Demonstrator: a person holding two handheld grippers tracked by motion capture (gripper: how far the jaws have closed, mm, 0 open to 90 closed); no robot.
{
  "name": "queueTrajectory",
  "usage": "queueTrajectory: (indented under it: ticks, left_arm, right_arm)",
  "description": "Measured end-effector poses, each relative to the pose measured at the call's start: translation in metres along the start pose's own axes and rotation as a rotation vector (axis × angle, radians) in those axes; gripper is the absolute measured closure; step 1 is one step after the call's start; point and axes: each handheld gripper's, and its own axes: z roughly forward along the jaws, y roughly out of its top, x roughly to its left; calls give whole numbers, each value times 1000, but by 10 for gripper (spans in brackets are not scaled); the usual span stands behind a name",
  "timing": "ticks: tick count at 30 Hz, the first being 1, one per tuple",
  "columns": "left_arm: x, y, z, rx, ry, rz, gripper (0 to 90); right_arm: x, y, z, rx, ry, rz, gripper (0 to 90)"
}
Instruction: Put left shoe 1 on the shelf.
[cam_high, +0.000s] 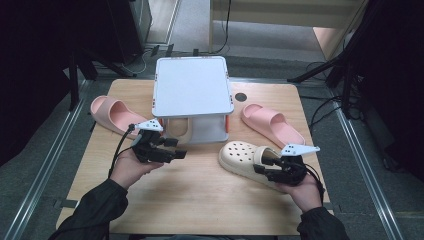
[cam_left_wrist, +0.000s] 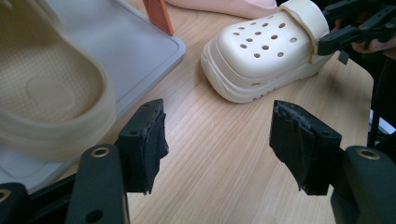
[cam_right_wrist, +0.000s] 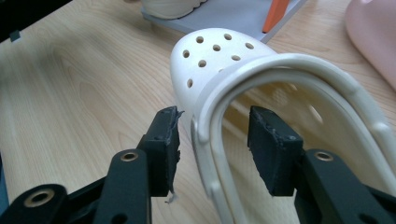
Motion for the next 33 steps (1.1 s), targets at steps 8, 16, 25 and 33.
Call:
queueTrajectory:
  ticks: [8, 16, 25, 33]
  left_arm:
    - [2, 4, 10, 14, 2, -5, 376]
    - [4, 2, 11, -5, 23, -15, 398]
    - [6, -6, 3, -11, 42, -41, 396]
    - [5, -18, -8, -9, 73, -58, 394]
  right_arm:
    - [-3, 12, 23, 62, 42, 81, 769]
    - [5, 22, 24, 61, 31, 102, 772]
    - [38, 43, 46, 52, 97, 38, 771]
    - [61, 54, 76, 97, 148, -7, 771]
